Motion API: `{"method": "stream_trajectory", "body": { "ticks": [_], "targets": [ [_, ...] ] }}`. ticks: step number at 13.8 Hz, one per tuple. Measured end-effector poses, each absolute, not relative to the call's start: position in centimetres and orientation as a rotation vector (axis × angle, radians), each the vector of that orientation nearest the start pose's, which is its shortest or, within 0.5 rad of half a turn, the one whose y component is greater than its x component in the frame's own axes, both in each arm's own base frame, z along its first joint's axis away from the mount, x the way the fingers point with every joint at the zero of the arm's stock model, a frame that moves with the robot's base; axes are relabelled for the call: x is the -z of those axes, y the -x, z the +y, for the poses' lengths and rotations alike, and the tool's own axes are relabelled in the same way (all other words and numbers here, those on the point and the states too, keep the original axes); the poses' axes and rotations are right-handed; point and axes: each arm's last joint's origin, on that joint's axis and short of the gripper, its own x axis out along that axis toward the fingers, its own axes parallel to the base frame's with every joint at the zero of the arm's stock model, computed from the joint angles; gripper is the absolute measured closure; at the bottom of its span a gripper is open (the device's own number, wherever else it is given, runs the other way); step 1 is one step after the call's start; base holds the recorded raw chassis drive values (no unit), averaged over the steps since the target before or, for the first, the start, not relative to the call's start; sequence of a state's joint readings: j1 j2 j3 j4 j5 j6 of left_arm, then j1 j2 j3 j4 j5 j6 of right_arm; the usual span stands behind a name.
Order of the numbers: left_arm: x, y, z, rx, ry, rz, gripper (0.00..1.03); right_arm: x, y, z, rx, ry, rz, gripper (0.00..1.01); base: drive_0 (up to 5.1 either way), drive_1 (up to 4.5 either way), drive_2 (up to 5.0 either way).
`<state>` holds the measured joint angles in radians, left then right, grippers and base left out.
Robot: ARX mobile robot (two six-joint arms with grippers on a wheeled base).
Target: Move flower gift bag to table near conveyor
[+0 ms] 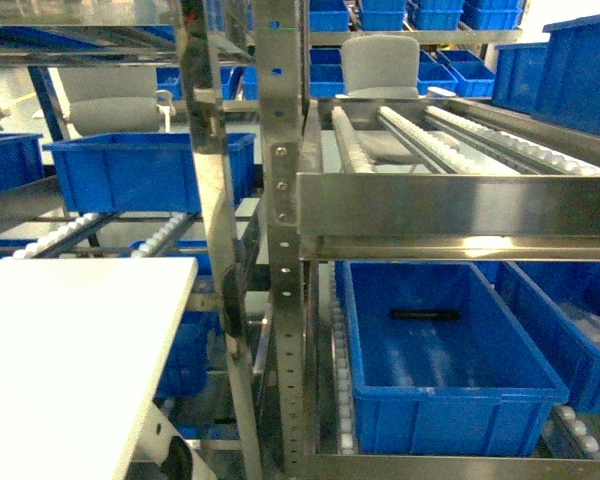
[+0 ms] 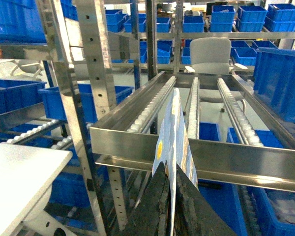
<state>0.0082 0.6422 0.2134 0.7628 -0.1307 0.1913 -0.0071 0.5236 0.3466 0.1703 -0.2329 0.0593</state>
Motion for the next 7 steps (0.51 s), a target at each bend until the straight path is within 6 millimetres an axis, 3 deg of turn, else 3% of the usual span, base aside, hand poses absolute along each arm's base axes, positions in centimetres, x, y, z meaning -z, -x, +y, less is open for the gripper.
{"method": "stream_trajectory", "body": {
  "ticks": [4,7],
  "targets": [
    [-24.63,-14.72,0.50,-0.170,-0.168,-0.322,1.01,-25.12,-13.88,0.57,-0.226,-0.059,0.010,0.98,-5.0,2.39,2.4],
    [-24.67,-14.70,0.50,-0.169,-0.168,-0.326,1.01,-25.13,-13.88,0.57,-0.225,-0.059,0.009,0.98,-4.6,0.84,3.9]
  ]
}}
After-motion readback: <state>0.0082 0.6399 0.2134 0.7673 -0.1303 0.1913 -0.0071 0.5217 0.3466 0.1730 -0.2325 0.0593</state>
